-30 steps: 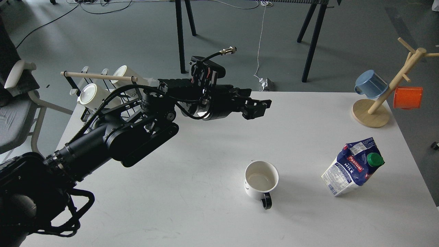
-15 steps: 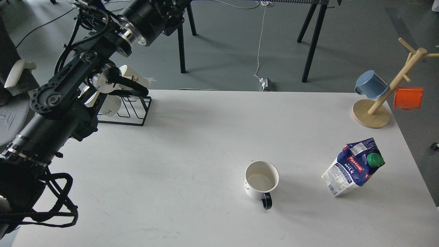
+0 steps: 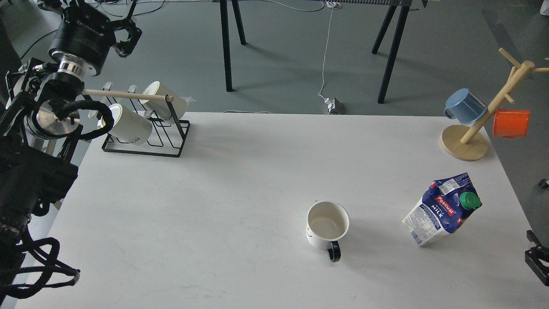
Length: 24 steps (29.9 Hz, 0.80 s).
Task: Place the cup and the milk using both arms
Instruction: 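Bring the right gripper to the milk carton and grasp it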
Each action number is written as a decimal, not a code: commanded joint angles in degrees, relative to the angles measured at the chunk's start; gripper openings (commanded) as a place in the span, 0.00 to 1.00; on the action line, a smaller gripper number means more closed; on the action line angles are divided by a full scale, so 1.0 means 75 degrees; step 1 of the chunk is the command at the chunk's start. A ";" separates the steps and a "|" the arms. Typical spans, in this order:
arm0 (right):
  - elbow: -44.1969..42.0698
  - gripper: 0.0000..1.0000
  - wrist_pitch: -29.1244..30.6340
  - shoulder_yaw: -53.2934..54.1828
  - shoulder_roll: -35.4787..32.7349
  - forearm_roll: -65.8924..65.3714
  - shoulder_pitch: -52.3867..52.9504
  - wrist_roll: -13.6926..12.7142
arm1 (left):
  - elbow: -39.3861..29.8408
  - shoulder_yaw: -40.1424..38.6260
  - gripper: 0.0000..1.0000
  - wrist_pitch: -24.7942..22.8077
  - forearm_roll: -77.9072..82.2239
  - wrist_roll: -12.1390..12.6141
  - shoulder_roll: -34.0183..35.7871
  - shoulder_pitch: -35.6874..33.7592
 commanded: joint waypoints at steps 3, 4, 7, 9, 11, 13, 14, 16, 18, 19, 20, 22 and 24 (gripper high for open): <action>0.0286 1.00 0.0000 -0.0061 0.0956 -0.0847 -0.0322 -0.0011 | 0.0175 -0.0061 1.00 0.0028 -0.0011 -0.0034 -0.0061 0.0020; 0.0310 1.00 0.0000 -0.0073 0.1074 -0.0976 -0.0322 -0.0034 | 0.0175 -0.0049 0.99 0.0028 -0.0011 -0.0034 -0.0061 0.0020; 0.0555 0.99 0.0000 -0.0284 0.1367 -0.1619 -0.0228 -0.0035 | 0.0186 -0.0037 0.99 0.0039 0.0000 -0.0034 -0.0049 0.0020; 0.0731 0.99 0.0000 -0.0284 0.1543 -0.1995 -0.0205 -0.0035 | 0.0198 -0.0014 0.99 0.0039 0.0012 -0.0034 -0.0038 0.0020; 0.0825 0.99 0.0000 -0.0284 0.1718 -0.2242 -0.0147 -0.0035 | 0.0198 0.0009 1.00 0.0039 0.0024 -0.0023 -0.0026 -0.0003; 0.0826 0.99 0.0000 -0.0354 0.1906 -0.2360 0.0110 -0.0035 | 0.0210 0.0033 0.99 0.0051 0.0024 -0.0023 -0.0026 -0.0061; 0.0826 0.99 0.0000 -0.0366 0.1976 -0.2395 0.0228 -0.0035 | 0.0210 0.0033 0.99 0.0063 0.0024 -0.0011 -0.0026 -0.0085; 0.0814 0.99 0.0000 -0.0378 0.2082 -0.2477 0.0322 -0.0035 | 0.0210 0.0033 0.99 0.0133 0.0024 -0.0011 -0.0026 -0.0108; 0.0825 0.99 0.0000 -0.0378 0.2129 -0.2489 0.0416 -0.0035 | 0.0210 0.0033 1.00 0.0238 0.0024 0.0013 -0.0026 -0.0132; 0.0826 0.99 0.0000 -0.0389 0.2141 -0.2489 0.0509 -0.0046 | 0.0210 0.0021 1.00 0.0296 0.0024 0.0001 -0.0026 -0.0144; 0.0814 0.99 0.0000 -0.0447 0.2164 -0.2489 0.0603 -0.0046 | 0.0210 0.0021 1.00 0.0332 0.0012 0.0001 -0.0026 -0.0155; 0.0791 0.99 0.0000 -0.0553 0.2211 -0.2489 0.0790 -0.0046 | 0.0210 0.0021 1.00 0.0367 0.0012 -0.0011 -0.0003 -0.0167; 0.0802 0.99 0.0000 -0.0600 0.2246 -0.2489 0.0943 -0.0035 | 0.0210 0.0021 0.99 0.0367 0.0012 -0.0011 0.0021 -0.0167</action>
